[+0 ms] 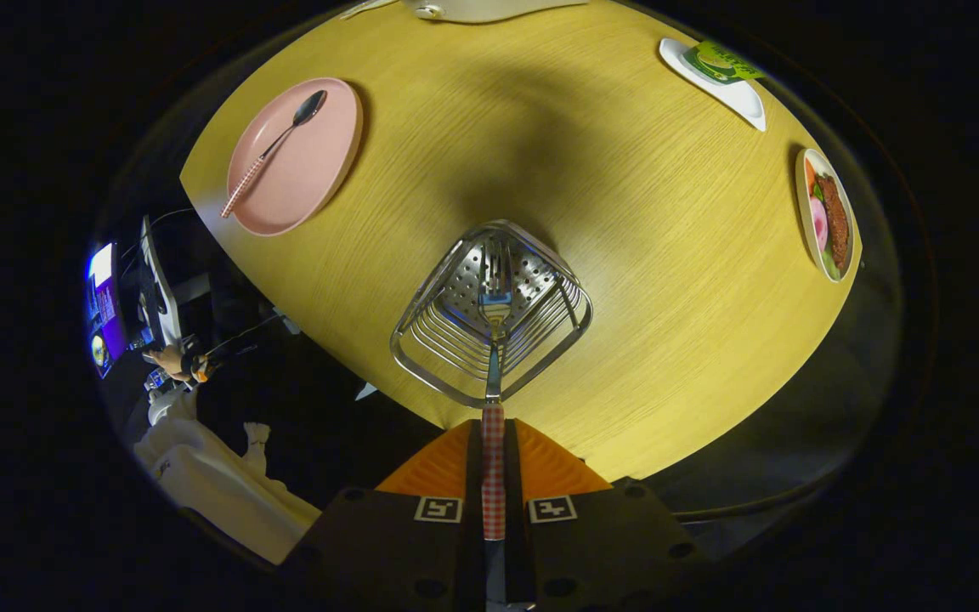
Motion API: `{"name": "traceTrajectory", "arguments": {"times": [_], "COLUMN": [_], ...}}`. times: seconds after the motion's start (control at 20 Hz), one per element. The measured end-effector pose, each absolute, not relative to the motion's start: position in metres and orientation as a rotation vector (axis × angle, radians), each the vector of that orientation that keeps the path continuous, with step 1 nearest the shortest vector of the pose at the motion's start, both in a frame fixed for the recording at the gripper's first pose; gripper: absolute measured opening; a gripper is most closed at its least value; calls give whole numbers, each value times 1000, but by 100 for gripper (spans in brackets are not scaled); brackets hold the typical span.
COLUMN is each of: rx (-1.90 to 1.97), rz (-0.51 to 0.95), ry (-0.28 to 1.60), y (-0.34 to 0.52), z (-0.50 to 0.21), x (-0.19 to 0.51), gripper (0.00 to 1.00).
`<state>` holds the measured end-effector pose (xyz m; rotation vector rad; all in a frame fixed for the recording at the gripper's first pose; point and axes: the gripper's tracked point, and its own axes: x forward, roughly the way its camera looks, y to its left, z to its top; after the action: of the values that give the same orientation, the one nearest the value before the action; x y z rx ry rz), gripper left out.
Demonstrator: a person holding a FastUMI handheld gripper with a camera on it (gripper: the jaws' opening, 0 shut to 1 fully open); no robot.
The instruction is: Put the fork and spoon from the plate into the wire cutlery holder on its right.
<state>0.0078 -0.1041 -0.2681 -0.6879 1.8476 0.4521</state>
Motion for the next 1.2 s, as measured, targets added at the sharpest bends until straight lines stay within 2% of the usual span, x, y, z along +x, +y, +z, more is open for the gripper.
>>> {"name": "traceTrajectory", "arguments": {"times": [0.2,0.25,0.3,0.35,0.45,0.55,0.6,0.7,0.75,0.95,1.2], "rx": [-655,-635,-629,-625,-599,-557,-525,-456,-432,-316,-243], "rz": [449,452,454,464,471,479,484,485,480,482,464], "ry": [1790,1768,1746,1722,1682,1626,1588,1506,1464,1287,980], "y": [-94,-90,-88,-89,-86,-80,-75,-66,-63,-43,-13], "z": [-266,-263,-260,-256,-249,-238,-231,-218,-212,-179,-140], "x": [23,26,29,29,29,28,28,28,28,19,13], "gripper": [17,32,39,54,71,87,87,100,97,98,100]}}
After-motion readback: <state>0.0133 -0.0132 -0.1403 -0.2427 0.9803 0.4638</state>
